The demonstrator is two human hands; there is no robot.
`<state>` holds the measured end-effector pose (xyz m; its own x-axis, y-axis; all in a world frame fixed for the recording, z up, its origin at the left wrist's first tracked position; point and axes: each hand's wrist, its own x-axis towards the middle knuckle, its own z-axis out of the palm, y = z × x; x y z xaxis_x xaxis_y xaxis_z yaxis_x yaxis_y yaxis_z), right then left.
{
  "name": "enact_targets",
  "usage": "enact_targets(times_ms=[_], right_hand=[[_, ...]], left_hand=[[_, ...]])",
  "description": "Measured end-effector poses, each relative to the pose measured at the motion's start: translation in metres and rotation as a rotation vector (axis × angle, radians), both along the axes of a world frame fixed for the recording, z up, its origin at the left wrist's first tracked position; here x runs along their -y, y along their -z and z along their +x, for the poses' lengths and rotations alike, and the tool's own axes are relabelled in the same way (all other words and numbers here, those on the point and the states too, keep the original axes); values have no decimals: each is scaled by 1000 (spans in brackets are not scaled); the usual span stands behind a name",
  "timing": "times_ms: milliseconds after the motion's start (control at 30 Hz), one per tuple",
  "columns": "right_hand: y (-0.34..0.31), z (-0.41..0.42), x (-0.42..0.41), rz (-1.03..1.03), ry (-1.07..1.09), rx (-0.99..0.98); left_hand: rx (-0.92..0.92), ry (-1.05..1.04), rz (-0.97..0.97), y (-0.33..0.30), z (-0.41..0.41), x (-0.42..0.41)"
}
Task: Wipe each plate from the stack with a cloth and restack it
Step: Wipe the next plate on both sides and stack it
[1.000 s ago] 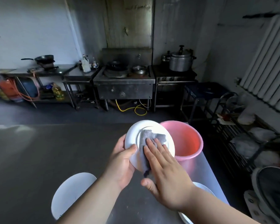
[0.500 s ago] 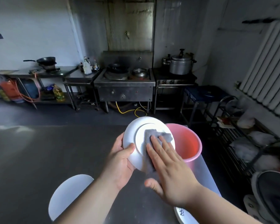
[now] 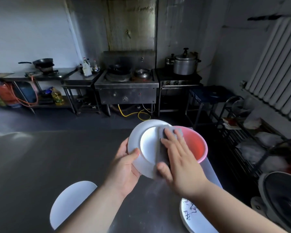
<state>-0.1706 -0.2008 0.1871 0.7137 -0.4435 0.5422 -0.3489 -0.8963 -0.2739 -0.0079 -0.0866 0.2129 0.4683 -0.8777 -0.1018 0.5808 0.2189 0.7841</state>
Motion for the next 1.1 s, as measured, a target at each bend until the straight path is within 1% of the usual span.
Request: enact_targets(times_ms=[67,133,200,267,333,400,500,567,600,700,767,800,867,933,1000,1067,1100], right_hand=[[-13,5,19,25,46,-12],[-12,5,21,8,28,-14],[1,0,5,34,11,53],[15,-4,-15,143,7,149],[15,-5,-18,200,19,212],[-4,-3,1,208,33,222],[-41,4,37,299,-29,146],[-45,5,44,290,-58,129],[-38,5,40,282,-47,153],[-3,2,5,314,24,281],[17,1,-20,347,3,303],[20,1,-24,329,-7,296],[7,5,-9,294,26,285],[-18,11,15,312,90,283],[-35,15,32,323,108,300],[-32,17,24,347,98,340],[-23,17,12,394,89,383]], left_hand=[[-4,0,-17,-3,-1,0],[-7,-25,-40,-9,0,2],[-16,-56,-53,-12,3,5],[-38,-78,-48,-11,6,6],[-52,-66,-30,-9,5,4],[-39,-28,-9,-8,2,3],[-27,-3,-22,-8,1,3],[-32,-15,-40,-10,3,6],[-39,-28,-45,-11,4,7],[-70,-68,-52,-12,5,12],[-67,-93,-44,-10,5,13],[-63,-94,-37,-8,5,13],[-66,-79,-32,-8,4,13],[-73,-59,-44,-10,3,14],[-82,-53,-68,-15,3,18],[-90,-58,-90,-21,2,22],[-94,-62,-100,-24,-1,23]])
